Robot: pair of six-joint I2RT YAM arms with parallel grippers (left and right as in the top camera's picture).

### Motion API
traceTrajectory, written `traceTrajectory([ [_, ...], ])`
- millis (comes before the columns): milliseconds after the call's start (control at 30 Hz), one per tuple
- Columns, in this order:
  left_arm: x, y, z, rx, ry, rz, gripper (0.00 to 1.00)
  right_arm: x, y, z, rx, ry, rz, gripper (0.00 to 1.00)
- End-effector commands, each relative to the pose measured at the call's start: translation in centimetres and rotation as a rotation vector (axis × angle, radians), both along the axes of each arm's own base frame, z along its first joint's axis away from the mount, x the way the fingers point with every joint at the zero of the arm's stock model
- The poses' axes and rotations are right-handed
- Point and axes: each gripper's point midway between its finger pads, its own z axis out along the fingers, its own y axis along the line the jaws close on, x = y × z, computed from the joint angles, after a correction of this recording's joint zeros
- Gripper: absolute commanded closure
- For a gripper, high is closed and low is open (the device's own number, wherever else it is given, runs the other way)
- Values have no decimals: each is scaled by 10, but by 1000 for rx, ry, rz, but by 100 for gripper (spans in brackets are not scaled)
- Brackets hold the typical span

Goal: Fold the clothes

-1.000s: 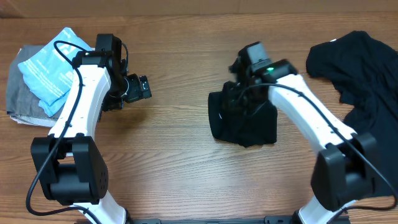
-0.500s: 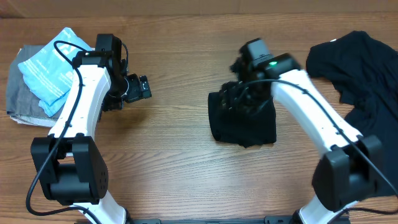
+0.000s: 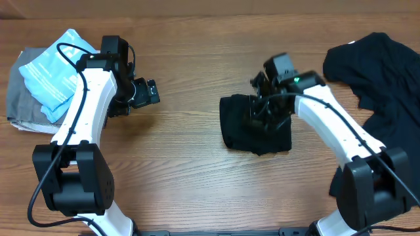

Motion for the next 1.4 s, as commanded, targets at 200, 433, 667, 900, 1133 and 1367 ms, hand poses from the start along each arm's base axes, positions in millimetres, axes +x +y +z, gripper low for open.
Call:
traceTrajectory([
  [200, -1, 3, 9, 7, -24, 3, 0, -58, -17, -79, -30, 145, -54, 87],
  [433, -1, 3, 9, 7, -24, 3, 0, -52, -13, -67, 55, 161, -73, 90],
  [667, -1, 3, 9, 7, -24, 3, 0, -7, 3, 15, 165, 24, -5, 90],
  [900, -1, 3, 9, 7, -24, 3, 0, 52, 8, 48, 163, -210, -40, 94],
  [1133, -1, 3, 9, 7, -24, 3, 0, 84, 3, 8, 59, -247, -110, 89],
  [1367, -1, 3, 9, 7, -24, 3, 0, 90, 24, -48, 46, -197, -69, 84],
])
